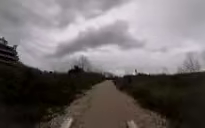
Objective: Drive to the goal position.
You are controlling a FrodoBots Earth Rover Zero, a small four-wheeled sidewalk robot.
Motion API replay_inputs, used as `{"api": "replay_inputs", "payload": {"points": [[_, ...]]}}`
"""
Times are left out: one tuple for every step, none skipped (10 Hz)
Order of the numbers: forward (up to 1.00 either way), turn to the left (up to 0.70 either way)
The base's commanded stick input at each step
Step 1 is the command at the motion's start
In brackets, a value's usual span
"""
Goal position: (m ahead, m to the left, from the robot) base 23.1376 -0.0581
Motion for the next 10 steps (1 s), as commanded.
{"api": "replay_inputs", "payload": {"points": [[0.7, 0.0], [0.7, 0.0], [0.7, 0.0], [0.7, 0.0], [0.7, -0.08], [0.7, -0.17], [0.7, -0.07], [0.7, 0.0], [0.7, 0.0], [0.7, 0.0]]}}
